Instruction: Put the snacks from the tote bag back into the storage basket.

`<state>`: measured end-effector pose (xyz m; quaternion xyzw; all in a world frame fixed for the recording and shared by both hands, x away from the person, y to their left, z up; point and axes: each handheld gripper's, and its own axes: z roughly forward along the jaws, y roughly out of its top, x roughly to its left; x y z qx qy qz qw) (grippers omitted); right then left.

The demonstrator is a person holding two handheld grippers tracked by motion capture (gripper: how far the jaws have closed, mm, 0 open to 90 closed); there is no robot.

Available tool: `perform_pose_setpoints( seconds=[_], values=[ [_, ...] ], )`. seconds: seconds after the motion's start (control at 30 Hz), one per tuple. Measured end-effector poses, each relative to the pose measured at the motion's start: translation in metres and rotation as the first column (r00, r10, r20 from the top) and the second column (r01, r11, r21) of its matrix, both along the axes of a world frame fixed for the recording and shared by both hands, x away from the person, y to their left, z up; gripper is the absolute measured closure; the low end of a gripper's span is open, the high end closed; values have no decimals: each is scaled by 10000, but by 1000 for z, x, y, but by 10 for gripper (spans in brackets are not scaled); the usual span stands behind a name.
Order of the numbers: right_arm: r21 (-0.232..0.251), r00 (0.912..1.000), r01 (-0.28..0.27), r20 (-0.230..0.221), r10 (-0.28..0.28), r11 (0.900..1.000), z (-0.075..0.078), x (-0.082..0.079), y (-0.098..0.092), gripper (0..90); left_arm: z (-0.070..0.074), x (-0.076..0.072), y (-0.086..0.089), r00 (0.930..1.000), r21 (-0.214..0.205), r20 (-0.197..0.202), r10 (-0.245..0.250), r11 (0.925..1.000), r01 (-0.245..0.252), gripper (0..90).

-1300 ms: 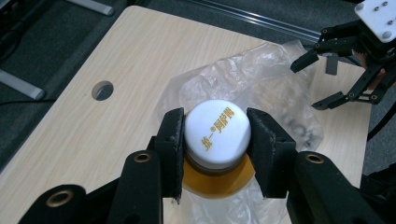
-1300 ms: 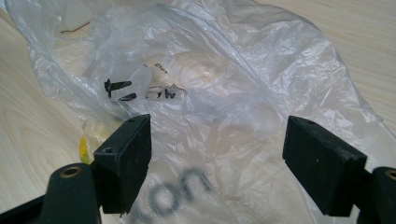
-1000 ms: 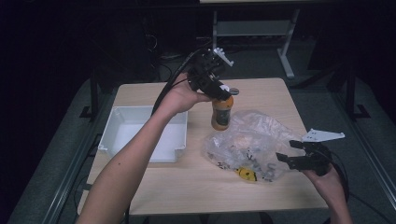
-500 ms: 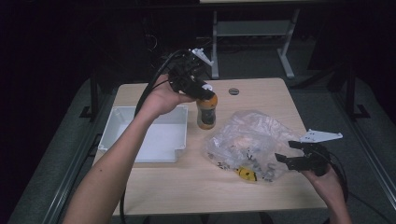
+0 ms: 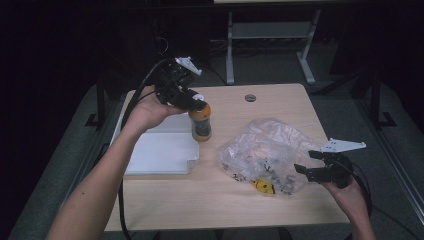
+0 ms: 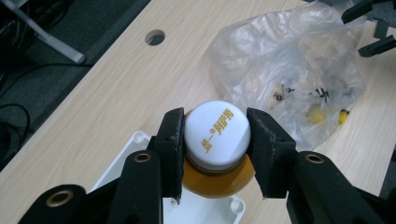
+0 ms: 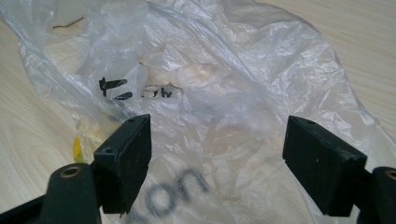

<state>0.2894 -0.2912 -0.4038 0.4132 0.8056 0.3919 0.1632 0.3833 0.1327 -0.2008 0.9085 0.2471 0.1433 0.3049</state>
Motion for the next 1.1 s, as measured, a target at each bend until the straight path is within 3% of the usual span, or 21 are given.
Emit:
perform_pose_setpoints(
  seconds=[0.67,0.73,1.1],
  values=[
    [-31,10000,16,85,-16,10000,2,2,0,234,-11,-8,38,9995,100,-93,300,9995,-299,591],
    [-8,10000,47,82,-47,10000,2,2,-1,234,-14,-8,41,9992,-57,-115,377,9993,-377,591],
    [-44,10000,49,58,-49,10000,1,3,0,234,-32,-9,52,9988,91,-331,364,9993,-361,591]
  ],
)
